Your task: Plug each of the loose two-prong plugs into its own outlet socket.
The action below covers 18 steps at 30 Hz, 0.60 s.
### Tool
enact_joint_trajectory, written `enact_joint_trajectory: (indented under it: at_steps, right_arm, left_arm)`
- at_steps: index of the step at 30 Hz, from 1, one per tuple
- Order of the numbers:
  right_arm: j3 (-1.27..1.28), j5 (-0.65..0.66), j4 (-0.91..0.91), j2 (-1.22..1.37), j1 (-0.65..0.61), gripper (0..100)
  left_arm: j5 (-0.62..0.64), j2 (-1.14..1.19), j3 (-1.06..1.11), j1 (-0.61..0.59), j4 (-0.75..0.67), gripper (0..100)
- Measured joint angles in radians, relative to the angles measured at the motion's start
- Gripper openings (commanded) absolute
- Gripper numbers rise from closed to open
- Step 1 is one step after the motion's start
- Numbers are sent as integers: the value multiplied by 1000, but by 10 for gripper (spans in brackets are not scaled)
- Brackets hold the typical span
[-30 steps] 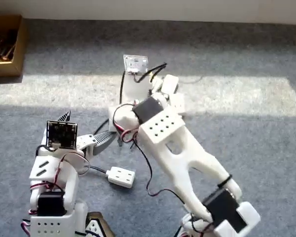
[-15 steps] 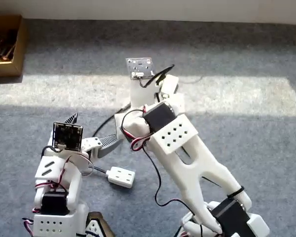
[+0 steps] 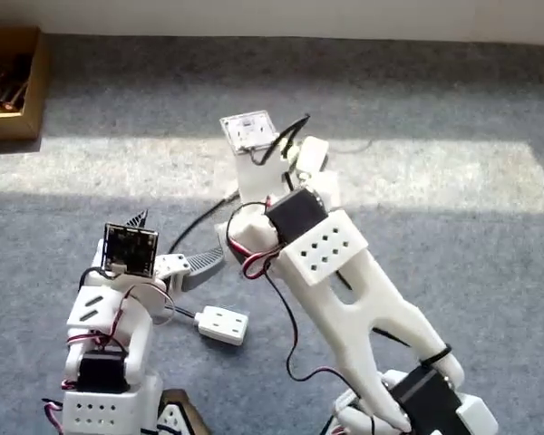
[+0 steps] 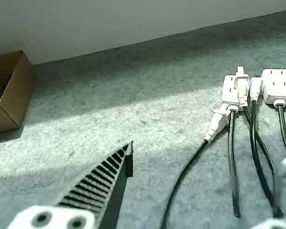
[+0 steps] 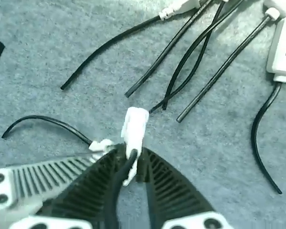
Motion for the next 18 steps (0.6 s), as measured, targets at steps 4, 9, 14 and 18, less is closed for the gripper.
enact_joint_trajectory:
  at_steps: [4,9,14,18]
  right_arm:
    - [2,3,21,-15,2,5]
    - [2,41,21,-17,2,5]
    - [8,46,-14,-17,51,7]
    - [86,46,-120,-17,80,77]
  left_arm:
    - [0,0,2,-2,0,499]
    - [0,0,-18,-9,0,499]
    - [0,0,-38,-54,0,499]
    - [0,0,-38,-101,0,498]
